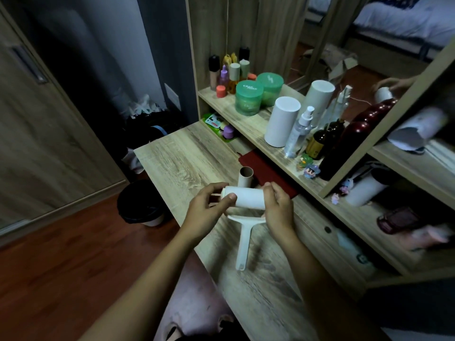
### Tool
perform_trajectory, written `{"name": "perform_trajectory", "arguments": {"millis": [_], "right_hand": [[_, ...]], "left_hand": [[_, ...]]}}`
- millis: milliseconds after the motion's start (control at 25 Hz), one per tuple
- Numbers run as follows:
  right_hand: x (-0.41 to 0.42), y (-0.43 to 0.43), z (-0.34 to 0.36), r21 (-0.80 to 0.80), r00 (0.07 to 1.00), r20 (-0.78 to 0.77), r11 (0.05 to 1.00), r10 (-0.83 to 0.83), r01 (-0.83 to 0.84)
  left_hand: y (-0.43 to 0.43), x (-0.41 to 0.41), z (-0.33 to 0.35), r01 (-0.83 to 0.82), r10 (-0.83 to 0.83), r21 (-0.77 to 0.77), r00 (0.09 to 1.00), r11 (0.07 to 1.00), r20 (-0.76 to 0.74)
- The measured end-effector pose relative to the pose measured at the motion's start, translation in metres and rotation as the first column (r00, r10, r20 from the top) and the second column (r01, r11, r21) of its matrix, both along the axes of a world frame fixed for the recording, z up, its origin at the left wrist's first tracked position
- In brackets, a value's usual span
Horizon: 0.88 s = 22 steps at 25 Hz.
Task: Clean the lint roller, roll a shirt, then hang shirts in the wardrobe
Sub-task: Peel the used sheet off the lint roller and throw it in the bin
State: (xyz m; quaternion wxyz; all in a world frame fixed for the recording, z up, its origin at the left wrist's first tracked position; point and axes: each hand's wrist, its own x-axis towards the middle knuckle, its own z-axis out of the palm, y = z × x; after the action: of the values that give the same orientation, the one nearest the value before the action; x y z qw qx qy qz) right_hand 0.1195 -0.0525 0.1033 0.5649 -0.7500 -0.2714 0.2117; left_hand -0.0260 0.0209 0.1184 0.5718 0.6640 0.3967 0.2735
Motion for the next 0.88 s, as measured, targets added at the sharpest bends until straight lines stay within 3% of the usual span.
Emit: {"name": "perform_trajectory", "arguments": {"millis": [240, 560, 760, 880], "right_hand": [[0.001, -0.004, 0.0, 0.019, 0.999, -0.01, 0.999, -0.047, 0.047], [0.0, -0.002, 0.002, -0.019, 1.0, -0.016, 1.0, -0.003, 0.003], [0.005, -0.002, 0.002, -0.028, 0.998, 0.063, 0.999, -0.012, 0.014], [0.004, -0.005, 0.003, -0.019, 0.999, 0.034, 1.0, 0.003, -0.002]], "left_hand": [[-0.007, 0.004, 0.004, -0.104, 0.104, 0.043, 0.995, 0.994, -0.008], [0.0, 0.0, 0.0, 0.035, -0.019, -0.181, 0.996, 0.983, 0.09], [-0.006, 0.009, 0.002, -0.001, 0.019, -0.188, 0.996, 0.982, 0.092], [-0.01, 0.014, 0.002, 0.01, -0.002, -0.112, 0.997, 0.994, 0.074]]}}
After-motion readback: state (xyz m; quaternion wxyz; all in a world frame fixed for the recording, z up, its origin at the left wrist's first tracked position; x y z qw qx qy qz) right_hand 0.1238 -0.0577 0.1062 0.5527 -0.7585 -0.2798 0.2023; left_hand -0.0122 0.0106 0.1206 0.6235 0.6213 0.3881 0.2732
